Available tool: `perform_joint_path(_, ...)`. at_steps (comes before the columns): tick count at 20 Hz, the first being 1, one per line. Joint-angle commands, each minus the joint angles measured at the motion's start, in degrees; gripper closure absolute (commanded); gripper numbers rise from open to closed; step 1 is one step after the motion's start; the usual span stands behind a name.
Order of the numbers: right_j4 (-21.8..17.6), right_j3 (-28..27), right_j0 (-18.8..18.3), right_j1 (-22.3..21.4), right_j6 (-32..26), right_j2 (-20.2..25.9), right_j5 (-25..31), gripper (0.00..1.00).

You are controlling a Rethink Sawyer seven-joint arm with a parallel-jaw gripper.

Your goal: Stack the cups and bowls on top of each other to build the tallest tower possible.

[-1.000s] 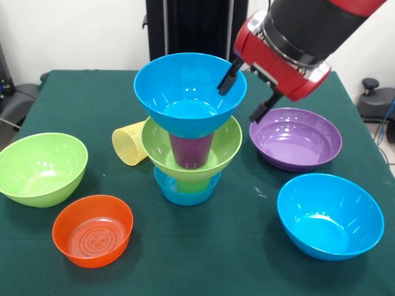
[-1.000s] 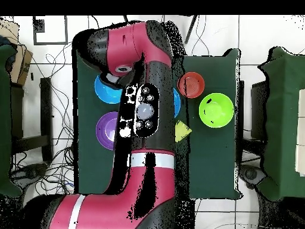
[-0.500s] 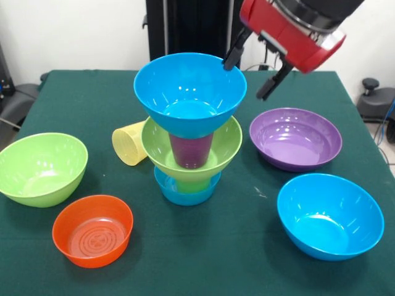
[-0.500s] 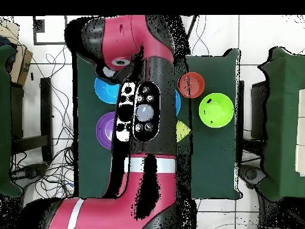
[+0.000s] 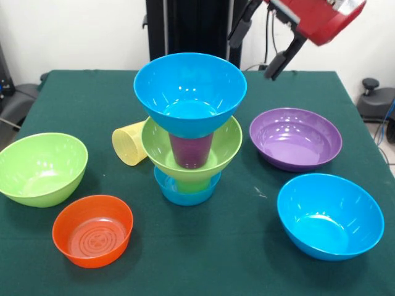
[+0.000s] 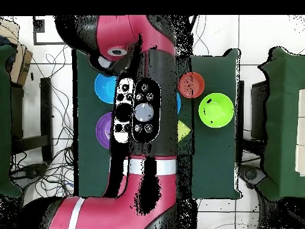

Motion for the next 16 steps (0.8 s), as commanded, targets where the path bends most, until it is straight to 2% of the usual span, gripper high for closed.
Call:
perform_joint_path(1, -0.47, -6.42, -0.28, 3.44, -10.43, 4.91, 7.59, 0.00)
perform_joint_path(7, -1.19, -15.34, -0.73, 7.23, -12.41, 5.92, 11.05, 0.00)
perform_joint_path(13, -0.83, -20.08, -0.83, 9.12, -13.49, 5.58, 14.04, 0.00)
perform_joint_path(16, -0.33, -20.47, -0.78, 9.43, -13.29, 5.35, 12.15, 0.00)
